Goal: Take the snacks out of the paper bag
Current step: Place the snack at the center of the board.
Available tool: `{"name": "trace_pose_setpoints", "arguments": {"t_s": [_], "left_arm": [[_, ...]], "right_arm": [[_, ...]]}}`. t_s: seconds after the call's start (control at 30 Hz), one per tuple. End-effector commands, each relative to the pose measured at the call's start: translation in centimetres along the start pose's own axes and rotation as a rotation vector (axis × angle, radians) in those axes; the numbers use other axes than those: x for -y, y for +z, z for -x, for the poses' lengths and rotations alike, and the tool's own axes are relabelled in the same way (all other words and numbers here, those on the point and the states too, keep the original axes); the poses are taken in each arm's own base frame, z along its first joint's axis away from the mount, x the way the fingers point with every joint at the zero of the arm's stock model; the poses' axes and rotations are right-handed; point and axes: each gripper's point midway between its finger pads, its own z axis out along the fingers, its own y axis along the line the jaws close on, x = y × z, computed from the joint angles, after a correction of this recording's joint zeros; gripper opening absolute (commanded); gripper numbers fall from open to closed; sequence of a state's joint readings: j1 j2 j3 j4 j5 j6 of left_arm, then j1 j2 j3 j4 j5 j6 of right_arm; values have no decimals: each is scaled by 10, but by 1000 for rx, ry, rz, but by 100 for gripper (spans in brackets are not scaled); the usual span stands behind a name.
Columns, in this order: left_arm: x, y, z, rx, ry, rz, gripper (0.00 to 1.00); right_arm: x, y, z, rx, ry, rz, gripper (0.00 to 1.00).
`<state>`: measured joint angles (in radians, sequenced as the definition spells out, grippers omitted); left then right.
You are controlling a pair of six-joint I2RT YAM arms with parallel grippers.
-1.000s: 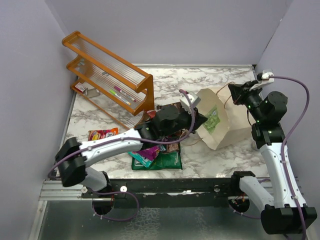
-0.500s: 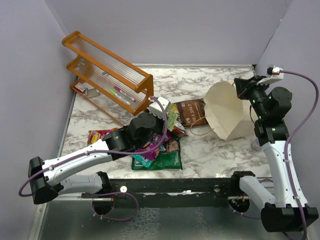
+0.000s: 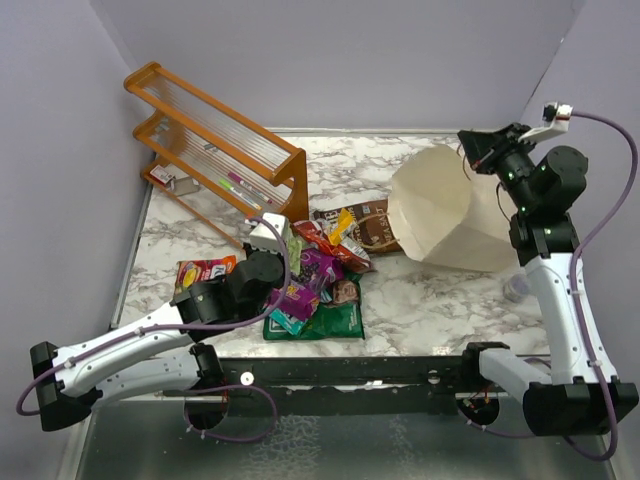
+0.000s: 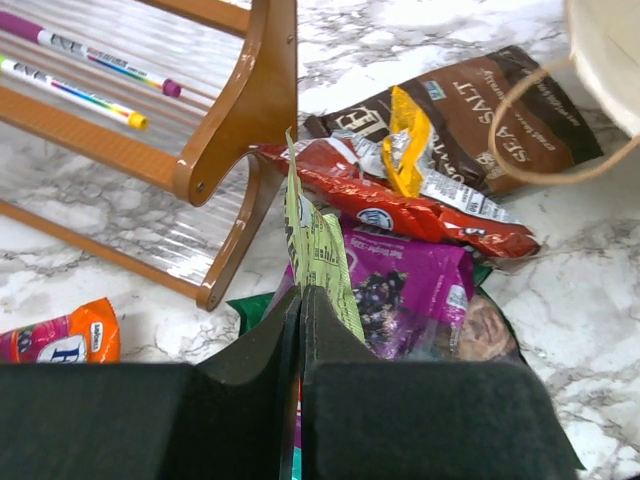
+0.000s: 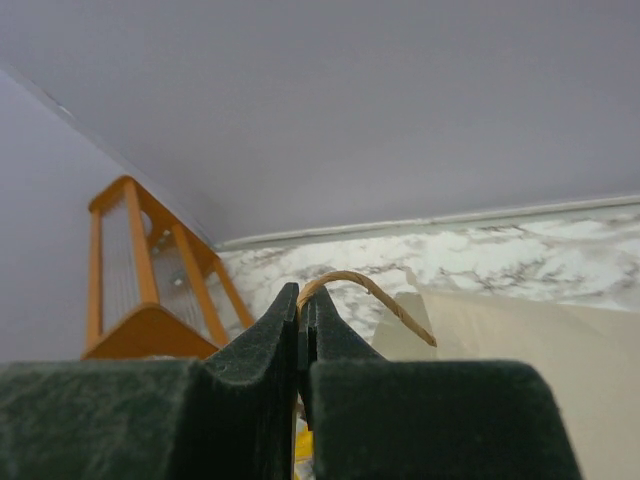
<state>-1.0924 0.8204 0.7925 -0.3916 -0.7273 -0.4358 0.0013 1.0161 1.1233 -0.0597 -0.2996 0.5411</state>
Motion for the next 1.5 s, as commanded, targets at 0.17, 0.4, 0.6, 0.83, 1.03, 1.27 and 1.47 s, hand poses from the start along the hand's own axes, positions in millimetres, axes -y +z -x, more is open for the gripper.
{"name": "trace_pose_setpoints", "arguments": {"t_s": [0.17,0.4,0.6,0.83,1.03,1.27,1.47], "left_arm": [[-21,22,-38,-100,123,191,5],[-11,39,-62,-196,210,208,6],[-2,49,-65,-207,231,183,14],[2,51,-57,-198,235,175,48],[4,45,-51,-183,205,139,74],[10,37,-41,-156,172,74,93],[13,34,-23,-108,177,49,99]], "right_arm": [[-65,40,61,92,264,290,2],[28,42,54,186,49,-152,1],[86,13,45,201,-93,-367,1],[121,14,30,119,-43,-352,1],[103,44,37,85,25,-199,1],[143,57,60,104,-80,-334,1],[198,41,53,77,-4,-403,1]]}}
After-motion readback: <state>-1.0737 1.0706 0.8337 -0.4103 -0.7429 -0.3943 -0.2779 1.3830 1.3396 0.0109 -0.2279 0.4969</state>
